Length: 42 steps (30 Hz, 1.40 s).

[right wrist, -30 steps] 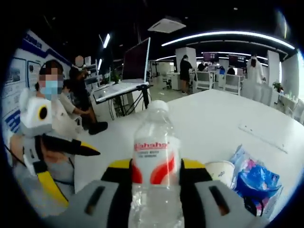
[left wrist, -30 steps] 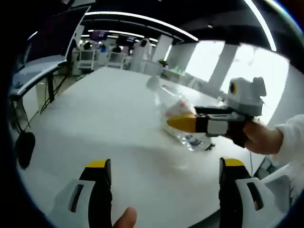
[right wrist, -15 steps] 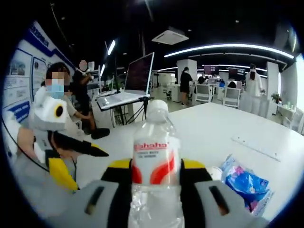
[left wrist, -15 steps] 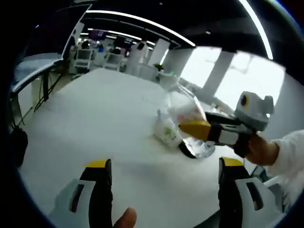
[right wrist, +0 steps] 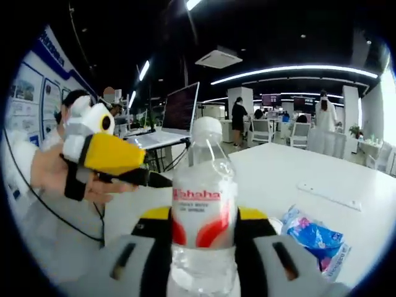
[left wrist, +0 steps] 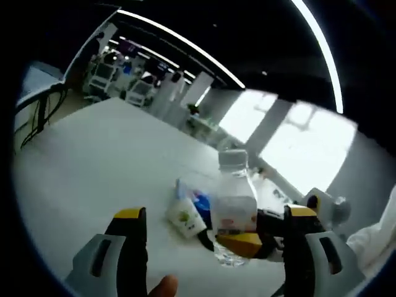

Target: Arrange the tabletop items into an orderly group along one side of the table until the central work area is clear of visible clutter.

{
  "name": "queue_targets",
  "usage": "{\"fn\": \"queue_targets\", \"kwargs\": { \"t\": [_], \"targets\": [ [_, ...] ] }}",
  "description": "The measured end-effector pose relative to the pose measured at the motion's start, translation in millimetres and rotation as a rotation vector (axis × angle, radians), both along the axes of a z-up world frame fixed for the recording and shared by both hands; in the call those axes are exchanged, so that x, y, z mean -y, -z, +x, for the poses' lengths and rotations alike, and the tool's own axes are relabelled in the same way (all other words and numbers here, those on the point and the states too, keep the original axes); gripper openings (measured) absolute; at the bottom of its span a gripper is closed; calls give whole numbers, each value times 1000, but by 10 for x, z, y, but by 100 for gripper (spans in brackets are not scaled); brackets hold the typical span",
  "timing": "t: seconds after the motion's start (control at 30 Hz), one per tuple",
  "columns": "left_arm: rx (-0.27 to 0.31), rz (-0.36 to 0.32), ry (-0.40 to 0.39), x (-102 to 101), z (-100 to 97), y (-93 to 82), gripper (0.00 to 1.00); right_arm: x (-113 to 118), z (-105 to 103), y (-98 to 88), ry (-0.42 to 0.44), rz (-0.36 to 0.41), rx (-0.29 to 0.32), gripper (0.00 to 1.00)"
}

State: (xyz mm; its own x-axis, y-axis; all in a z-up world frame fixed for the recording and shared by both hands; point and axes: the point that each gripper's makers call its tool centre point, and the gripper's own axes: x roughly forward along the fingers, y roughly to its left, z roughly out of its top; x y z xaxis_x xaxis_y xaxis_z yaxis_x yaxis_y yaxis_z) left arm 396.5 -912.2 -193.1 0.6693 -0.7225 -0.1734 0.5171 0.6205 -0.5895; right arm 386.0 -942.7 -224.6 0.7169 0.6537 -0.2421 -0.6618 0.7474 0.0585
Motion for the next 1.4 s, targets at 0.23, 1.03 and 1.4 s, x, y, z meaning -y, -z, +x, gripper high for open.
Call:
{"fn": "queue_targets", "kwargs": {
  "t": [0.23, 1.03, 1.4],
  "targets": [
    [41, 24, 53, 173, 13, -165, 87, -57, -101, -36, -9, -4, 12, 35],
    [41, 22, 165, 494, -8, -239, 48, 54, -309, -115, 16, -12, 38, 36],
    [79, 2, 196, 580, -79, -280, 28, 108, -319, -43, 39, -34, 2, 37]
  ]
}}
